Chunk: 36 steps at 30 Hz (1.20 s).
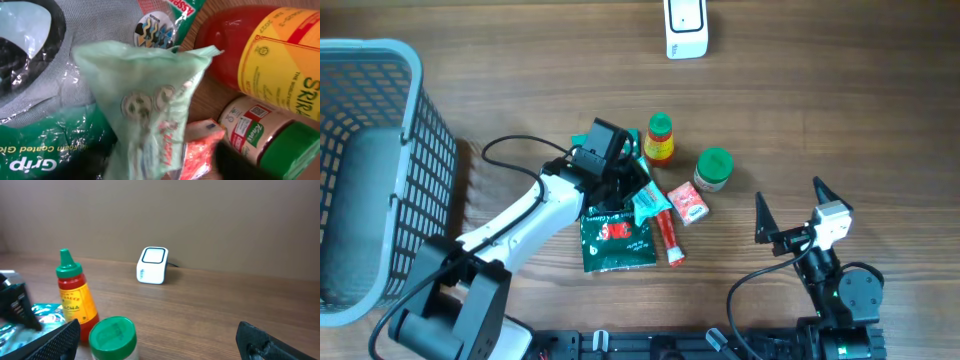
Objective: Scan the item barcode
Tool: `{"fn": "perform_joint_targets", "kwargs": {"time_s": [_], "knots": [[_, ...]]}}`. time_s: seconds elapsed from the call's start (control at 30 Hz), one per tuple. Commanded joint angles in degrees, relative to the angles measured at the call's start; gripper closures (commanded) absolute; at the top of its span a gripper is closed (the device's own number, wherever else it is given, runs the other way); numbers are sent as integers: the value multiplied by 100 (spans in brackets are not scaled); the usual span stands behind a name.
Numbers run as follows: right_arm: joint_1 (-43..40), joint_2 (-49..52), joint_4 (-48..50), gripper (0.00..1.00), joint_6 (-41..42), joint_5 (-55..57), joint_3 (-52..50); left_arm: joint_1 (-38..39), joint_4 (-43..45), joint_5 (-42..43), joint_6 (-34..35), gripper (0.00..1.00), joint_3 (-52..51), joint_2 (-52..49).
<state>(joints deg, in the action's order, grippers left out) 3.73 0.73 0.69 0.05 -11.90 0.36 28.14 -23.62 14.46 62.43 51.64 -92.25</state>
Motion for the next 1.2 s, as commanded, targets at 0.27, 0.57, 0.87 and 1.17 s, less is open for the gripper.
{"fn": "perform_joint_targets", "kwargs": {"time_s": [0.27,0.57,0.87,1.17], "knots": [[98,-35,17,0,-48,33,-7,-2,-520,-1969,-2201,1,367,2723],[98,-31,17,0,-50,33,-7,-2,-1574,-4107,-4557,0,470,5298],[98,-31,17,0,-50,31,-7,-2,-4712,-4603,-4616,0,470,6472],[98,-31,42,0,-144,31,-7,-2,-5512,-4393,-4533,0,468,6472]]}}
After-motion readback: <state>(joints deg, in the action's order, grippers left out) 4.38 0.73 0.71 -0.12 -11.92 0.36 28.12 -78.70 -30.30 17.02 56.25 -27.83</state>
